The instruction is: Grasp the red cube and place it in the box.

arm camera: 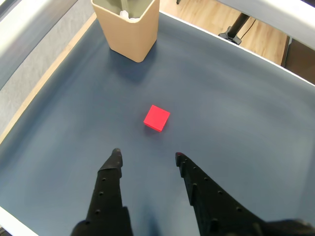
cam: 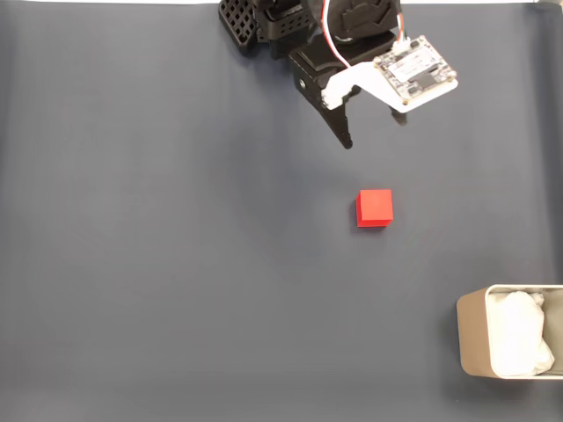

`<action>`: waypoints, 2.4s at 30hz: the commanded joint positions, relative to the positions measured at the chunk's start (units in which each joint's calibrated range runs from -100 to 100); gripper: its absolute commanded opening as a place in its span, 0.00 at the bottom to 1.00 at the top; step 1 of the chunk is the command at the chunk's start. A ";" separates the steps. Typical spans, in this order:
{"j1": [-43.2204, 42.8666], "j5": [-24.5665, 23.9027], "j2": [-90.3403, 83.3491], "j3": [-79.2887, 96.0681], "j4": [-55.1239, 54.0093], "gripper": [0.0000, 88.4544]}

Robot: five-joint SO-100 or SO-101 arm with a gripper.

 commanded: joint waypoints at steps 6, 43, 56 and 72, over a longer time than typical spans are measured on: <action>-0.60 1.12 1.80 -3.22 -3.83 0.36; 1.18 0.00 18.27 1.98 -20.23 0.46; 1.32 -0.29 24.85 2.44 -25.23 0.46; 1.32 -0.54 28.75 6.09 -31.54 0.46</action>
